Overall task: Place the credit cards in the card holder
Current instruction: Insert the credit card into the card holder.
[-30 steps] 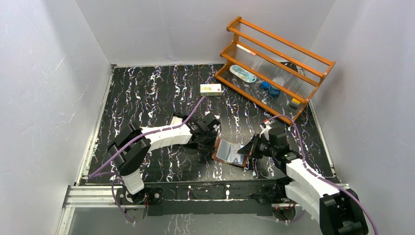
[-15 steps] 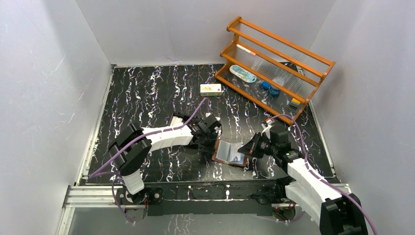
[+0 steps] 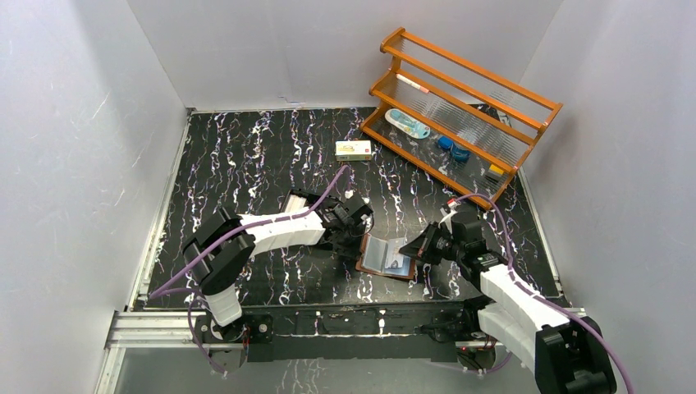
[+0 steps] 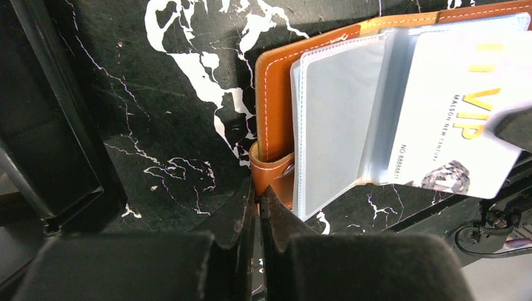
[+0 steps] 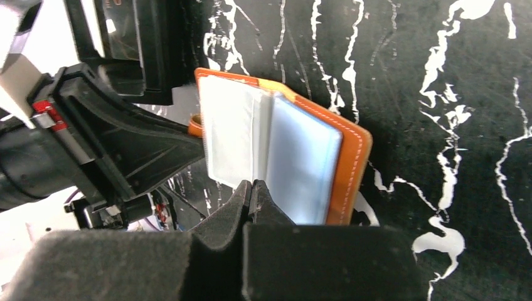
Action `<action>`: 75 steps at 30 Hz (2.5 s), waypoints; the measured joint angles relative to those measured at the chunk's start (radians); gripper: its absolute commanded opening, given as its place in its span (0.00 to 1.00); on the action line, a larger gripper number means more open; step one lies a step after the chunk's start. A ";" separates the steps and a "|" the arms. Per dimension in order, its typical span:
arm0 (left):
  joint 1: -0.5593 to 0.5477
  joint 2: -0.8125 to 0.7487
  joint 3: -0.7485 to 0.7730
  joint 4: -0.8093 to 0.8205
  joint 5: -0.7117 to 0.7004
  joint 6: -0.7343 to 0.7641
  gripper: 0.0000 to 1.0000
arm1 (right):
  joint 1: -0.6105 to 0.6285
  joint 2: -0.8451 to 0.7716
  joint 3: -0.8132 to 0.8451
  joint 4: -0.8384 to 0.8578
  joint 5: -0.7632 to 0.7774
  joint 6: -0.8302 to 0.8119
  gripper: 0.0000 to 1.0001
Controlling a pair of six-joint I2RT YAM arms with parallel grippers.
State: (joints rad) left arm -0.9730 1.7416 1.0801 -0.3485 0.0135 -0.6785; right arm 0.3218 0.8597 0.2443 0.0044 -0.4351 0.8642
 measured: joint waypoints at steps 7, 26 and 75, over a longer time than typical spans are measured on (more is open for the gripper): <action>-0.006 0.005 0.000 0.000 -0.002 -0.010 0.00 | 0.000 0.042 -0.064 0.068 0.008 -0.015 0.00; -0.013 0.005 0.000 -0.004 -0.006 -0.014 0.00 | 0.000 0.008 -0.114 0.151 -0.008 -0.013 0.00; -0.018 0.043 0.028 -0.027 -0.018 -0.022 0.00 | -0.001 0.038 -0.116 0.174 -0.014 0.004 0.00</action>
State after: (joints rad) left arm -0.9905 1.7847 1.1080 -0.3759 -0.0044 -0.7006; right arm 0.3210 0.8974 0.1284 0.1787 -0.4496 0.8684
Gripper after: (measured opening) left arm 0.021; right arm 0.013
